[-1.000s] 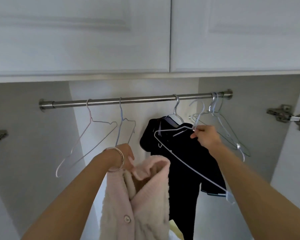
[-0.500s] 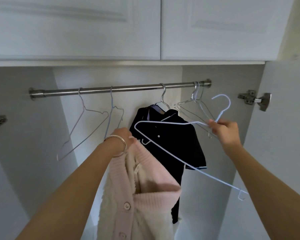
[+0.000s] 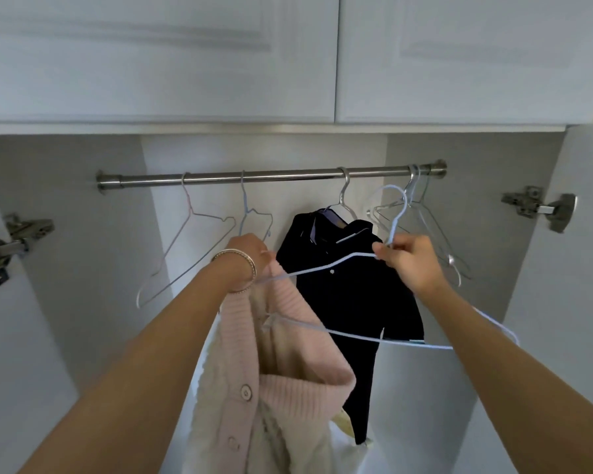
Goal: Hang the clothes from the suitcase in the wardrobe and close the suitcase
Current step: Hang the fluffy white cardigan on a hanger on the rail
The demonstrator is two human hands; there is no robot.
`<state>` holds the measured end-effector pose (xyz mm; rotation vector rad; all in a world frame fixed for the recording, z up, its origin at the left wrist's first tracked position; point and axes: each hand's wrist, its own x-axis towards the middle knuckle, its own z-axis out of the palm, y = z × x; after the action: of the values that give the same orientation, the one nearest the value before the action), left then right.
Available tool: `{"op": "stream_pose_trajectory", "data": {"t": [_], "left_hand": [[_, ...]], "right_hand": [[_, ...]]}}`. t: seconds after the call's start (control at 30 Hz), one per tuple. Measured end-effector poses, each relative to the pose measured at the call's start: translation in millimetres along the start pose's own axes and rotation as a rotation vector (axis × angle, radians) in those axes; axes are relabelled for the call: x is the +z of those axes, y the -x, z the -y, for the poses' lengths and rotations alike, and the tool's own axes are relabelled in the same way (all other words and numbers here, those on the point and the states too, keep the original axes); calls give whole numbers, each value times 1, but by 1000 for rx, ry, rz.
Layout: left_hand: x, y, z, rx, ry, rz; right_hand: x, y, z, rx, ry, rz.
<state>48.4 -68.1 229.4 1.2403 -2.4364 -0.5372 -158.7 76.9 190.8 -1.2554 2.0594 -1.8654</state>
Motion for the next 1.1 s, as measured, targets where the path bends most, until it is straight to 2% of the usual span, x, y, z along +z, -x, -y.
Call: {"op": "stream_pose_trajectory", "data": {"t": [0.3, 0.37, 0.47, 0.57, 0.73, 0.83, 0.97, 1.1], "left_hand": [[3, 8, -39, 113, 67, -98], [3, 7, -45, 165, 70, -106], [-3, 9, -45, 246, 62, -110], [-10, 8, -40, 264, -31, -132], [-13, 11, -26, 304, -55, -114], [-13, 15, -23, 304, -123, -195], [-8, 10, -31, 346, -31, -230], [-6, 13, -50, 327, 216, -153]], "right_hand": [[70, 27, 31, -215, 279, 129], [78, 28, 34, -221, 211, 115], [75, 21, 33, -172, -24, 87], [69, 16, 35, -154, -165, 56], [63, 14, 45, -176, -283, 29], [61, 8, 51, -173, -282, 32], [65, 5, 63, -166, -278, 77], [70, 5, 68, -144, -337, 121]]}}
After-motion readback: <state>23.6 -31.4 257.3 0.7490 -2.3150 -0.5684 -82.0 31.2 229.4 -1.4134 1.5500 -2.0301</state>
